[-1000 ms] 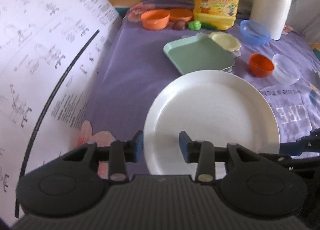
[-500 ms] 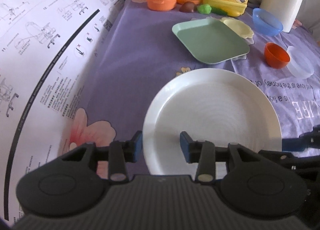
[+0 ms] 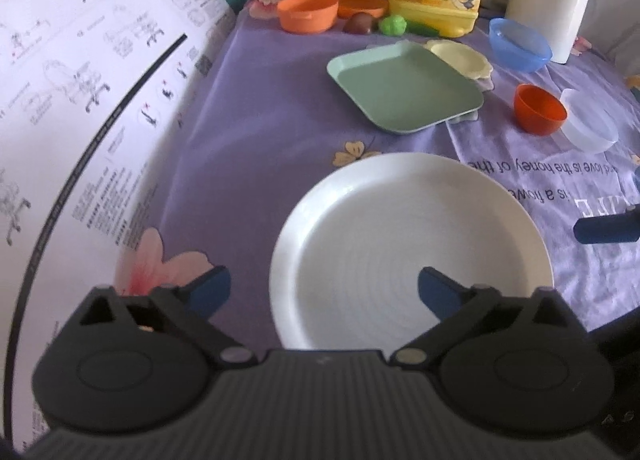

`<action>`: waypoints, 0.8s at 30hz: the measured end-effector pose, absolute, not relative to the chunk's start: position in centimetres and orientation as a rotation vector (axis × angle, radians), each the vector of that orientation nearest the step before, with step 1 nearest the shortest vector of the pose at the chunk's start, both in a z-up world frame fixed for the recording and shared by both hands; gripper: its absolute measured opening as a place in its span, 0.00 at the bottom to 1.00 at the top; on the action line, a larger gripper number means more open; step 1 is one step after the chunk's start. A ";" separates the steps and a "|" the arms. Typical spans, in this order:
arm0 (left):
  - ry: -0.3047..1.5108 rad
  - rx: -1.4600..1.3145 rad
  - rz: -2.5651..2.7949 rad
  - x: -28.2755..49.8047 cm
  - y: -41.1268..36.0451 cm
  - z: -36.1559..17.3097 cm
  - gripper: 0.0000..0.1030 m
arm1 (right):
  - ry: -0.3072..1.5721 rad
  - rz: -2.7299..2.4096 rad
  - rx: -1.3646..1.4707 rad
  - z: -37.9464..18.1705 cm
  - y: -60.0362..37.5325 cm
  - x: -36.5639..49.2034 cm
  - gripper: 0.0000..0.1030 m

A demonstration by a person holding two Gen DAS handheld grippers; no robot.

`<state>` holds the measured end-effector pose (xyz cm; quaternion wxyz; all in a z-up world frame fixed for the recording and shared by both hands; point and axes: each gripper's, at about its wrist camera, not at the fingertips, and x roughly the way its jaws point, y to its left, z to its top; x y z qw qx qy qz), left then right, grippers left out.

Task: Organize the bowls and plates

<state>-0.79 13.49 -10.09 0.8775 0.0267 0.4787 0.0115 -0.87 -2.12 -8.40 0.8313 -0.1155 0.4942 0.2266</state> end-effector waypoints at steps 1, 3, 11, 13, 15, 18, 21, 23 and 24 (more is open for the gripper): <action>1.003 0.057 0.024 -0.7 13.4 -10.0 1.00 | 1.049 0.476 -0.238 -8.4 -2.3 -0.8 0.93; 1.016 0.050 0.026 -0.6 13.4 -10.0 1.00 | 1.051 0.471 -0.224 -8.3 -2.8 -0.7 0.96; 1.012 0.048 0.065 -0.5 14.0 -9.2 1.00 | 1.019 0.447 -0.167 -7.2 -4.9 -0.4 1.00; 1.002 0.052 0.076 -0.5 14.1 -8.9 1.00 | 1.017 0.437 -0.152 -7.0 -5.4 -0.2 1.00; 0.990 0.051 0.086 -0.5 14.2 -8.6 1.00 | 1.014 0.429 -0.139 -6.9 -6.0 0.0 1.00; 0.974 0.038 0.080 -0.3 14.5 -8.1 1.00 | 1.011 0.416 -0.122 -6.7 -6.6 0.3 1.00; 0.968 0.035 0.071 0.1 14.5 -7.7 1.00 | 1.007 0.402 -0.103 -6.4 -7.3 0.6 1.00; 0.962 0.042 0.073 0.6 14.5 -7.3 1.00 | 1.002 0.392 -0.091 -6.2 -7.7 0.9 1.00; 0.957 0.042 0.074 0.8 14.5 -7.1 1.00 | 0.998 0.386 -0.084 -6.0 -7.9 1.0 1.00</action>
